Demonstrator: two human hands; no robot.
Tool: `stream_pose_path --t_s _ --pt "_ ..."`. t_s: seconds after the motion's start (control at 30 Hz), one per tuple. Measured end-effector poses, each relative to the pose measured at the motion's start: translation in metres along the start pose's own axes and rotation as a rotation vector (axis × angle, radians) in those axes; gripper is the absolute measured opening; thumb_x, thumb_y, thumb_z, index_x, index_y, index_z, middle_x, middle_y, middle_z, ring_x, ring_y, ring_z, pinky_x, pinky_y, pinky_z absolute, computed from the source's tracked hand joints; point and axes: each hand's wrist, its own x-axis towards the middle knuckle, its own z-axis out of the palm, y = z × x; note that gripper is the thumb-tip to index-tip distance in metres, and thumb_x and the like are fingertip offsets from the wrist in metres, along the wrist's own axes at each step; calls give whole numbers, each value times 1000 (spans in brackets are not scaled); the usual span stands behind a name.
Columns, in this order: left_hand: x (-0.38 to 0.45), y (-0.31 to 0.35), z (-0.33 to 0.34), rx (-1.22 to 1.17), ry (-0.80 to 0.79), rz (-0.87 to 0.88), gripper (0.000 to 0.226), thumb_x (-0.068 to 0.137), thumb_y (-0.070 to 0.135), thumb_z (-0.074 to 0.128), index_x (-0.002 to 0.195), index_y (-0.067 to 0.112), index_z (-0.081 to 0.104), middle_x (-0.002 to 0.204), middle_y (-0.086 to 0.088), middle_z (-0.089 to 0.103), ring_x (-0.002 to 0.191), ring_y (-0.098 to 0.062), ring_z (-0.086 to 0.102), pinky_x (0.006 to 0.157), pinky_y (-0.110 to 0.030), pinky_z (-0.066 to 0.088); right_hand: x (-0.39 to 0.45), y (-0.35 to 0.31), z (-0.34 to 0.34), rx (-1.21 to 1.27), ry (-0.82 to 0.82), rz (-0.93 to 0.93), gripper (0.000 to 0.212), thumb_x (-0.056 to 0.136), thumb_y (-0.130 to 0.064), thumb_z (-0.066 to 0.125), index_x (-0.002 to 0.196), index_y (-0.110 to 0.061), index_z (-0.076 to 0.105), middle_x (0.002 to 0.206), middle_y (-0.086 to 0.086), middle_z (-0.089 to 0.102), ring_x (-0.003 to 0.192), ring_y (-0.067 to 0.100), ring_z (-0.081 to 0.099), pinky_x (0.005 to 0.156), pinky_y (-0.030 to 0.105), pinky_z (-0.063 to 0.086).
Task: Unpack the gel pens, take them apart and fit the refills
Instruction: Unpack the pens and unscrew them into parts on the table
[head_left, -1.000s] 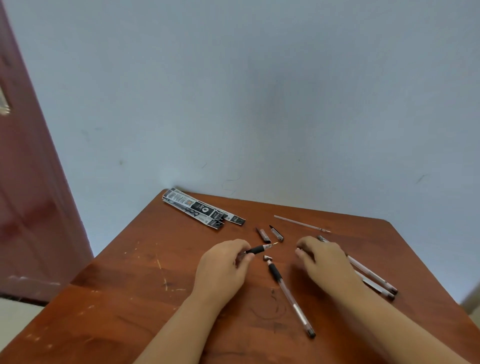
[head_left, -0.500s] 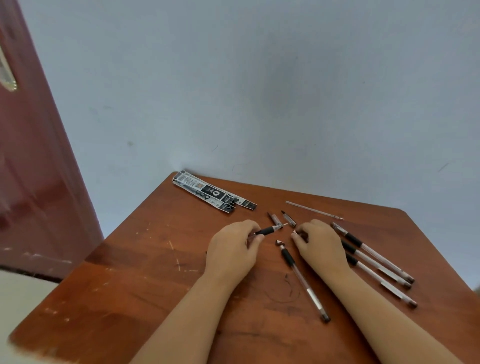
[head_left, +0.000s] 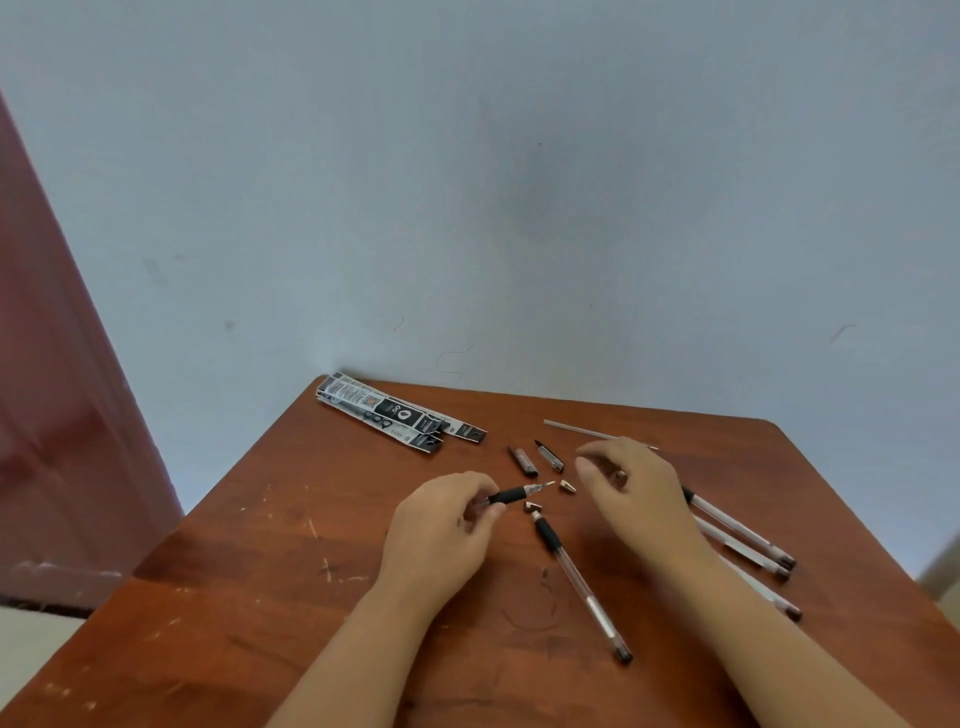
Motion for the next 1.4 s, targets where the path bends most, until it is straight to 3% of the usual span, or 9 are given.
stream_pose_path --t_s 0.17,0.33,0.43,0.6,0.87,1.07,1.13,1.23,1.4 --pt "-5 4 0 -20 -55 188 13 75 26 62 85 19 67 74 10 63 75 -4 53 64 -7 38 -13 -23 -23 -69 -358 -90 30 90 -29 47 118 -21 55 105 -14 54 88 0 47 66 3 33" --pt "-12 7 -1 -93 -113 270 26 71 34 52 80 15 68 72 4 67 77 -5 51 71 -11 38 -31 -24 -25 -81 -456 -101 25 87 -24 53 109 -19 64 87 -5 66 69 7 54 64 24 44" --pt "-13 9 -1 -88 -146 263 30 71 36 51 81 14 69 74 3 69 79 -6 51 72 -13 39 -36 -19 -25 -33 -421 -68 25 84 -22 57 107 -18 65 78 -9 62 60 1 51 54 11 39" --pt "-11 1 0 -71 -92 196 18 68 25 63 80 14 69 74 3 68 82 -7 51 73 -15 40 -37 -6 -29 -21 -288 -86 19 82 -18 60 99 -15 69 73 -23 55 67 -13 53 63 1 39" --pt "-6 -3 3 -61 -99 179 22 67 29 59 84 19 69 76 18 56 90 -4 50 79 -16 42 -38 0 -30 -104 -284 -216 9 84 -24 57 88 -18 62 71 -23 45 68 -5 45 61 6 36" --pt "-6 -2 3 -30 -71 167 15 69 24 65 82 17 69 75 23 53 88 -4 50 78 -21 42 -36 3 -36 -146 -299 -237 26 88 -23 51 112 -18 61 97 -11 57 78 -7 42 71 4 29" --pt "-5 -2 2 -22 -29 145 14 68 20 67 81 15 69 76 16 57 85 -5 51 73 -19 44 -35 7 -45 -185 -267 -207 24 88 -22 51 107 -16 65 91 -7 58 74 -5 43 71 9 33" --pt "-4 -3 0 9 37 69 15 70 5 73 83 11 69 76 10 58 73 -5 55 71 -22 44 -32 13 -57 -215 -161 -125 14 83 -14 57 90 -12 70 82 -3 59 86 15 53 79 26 41" --pt "-3 -4 -1 29 113 -77 11 76 7 68 85 12 67 76 7 58 78 -15 56 73 -26 40 -30 16 -64 -166 -10 -4 10 80 -13 60 81 -12 70 72 -15 47 83 10 44 69 17 26"
